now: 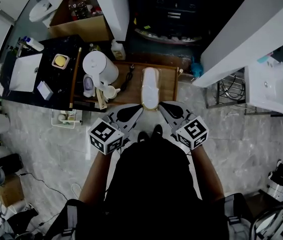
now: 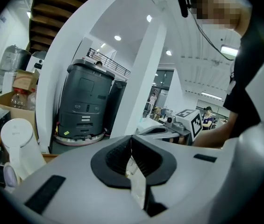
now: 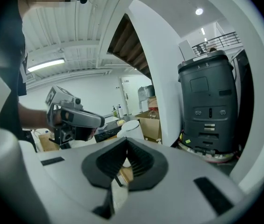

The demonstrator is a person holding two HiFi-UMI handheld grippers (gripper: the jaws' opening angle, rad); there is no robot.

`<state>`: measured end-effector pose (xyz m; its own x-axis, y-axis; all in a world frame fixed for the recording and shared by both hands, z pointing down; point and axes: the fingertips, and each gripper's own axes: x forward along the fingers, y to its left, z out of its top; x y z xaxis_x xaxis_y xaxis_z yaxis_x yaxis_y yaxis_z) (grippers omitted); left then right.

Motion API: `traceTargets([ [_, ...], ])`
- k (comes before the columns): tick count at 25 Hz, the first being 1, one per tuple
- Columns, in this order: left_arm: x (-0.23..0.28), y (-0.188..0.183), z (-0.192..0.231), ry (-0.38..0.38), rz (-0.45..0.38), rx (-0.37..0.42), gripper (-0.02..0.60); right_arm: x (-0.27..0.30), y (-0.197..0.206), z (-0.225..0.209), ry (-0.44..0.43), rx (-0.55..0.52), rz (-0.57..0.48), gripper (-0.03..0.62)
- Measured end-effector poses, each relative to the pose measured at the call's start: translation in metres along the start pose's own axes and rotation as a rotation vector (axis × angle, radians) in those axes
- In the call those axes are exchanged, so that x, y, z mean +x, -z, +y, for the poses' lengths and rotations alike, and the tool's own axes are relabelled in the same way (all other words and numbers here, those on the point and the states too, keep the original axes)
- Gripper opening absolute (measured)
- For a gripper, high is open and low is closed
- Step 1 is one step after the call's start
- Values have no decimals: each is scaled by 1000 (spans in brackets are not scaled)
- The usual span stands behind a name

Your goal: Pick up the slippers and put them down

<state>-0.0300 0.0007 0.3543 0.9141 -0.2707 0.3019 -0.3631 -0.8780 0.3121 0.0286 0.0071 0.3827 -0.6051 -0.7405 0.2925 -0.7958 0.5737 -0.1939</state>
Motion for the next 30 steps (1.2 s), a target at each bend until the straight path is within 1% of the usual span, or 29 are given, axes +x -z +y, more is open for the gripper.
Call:
traceTargets([
  [5, 19, -5, -2, -21, -15, -15, 12, -6, -3, -20, -22, -10, 6, 8],
  [8, 28, -3, -5, -19, -18, -23, 12, -3, 2, -28, -44, -9, 23, 8],
  [12, 33, 7, -6, -17, 9, -34, 12, 4, 14, -20, -84, -4, 58, 8],
  [16, 33, 12, 7, -14, 36, -64, 12, 16, 19, -16, -93, 15, 73, 8],
  [20, 37, 23, 19, 6, 71, -74, 12, 27, 29, -16, -94, 41, 87, 8],
  [23, 43, 31, 23, 38, 89, -90, 12, 35, 38, -19, -96, 60, 116, 8],
  [28, 54, 51, 33, 83, 111, -147, 12, 49, 54, -19, -133, 39, 171, 9],
  [30, 60, 62, 38, 103, 122, -191, 12, 55, 60, -22, -140, 40, 178, 12],
])
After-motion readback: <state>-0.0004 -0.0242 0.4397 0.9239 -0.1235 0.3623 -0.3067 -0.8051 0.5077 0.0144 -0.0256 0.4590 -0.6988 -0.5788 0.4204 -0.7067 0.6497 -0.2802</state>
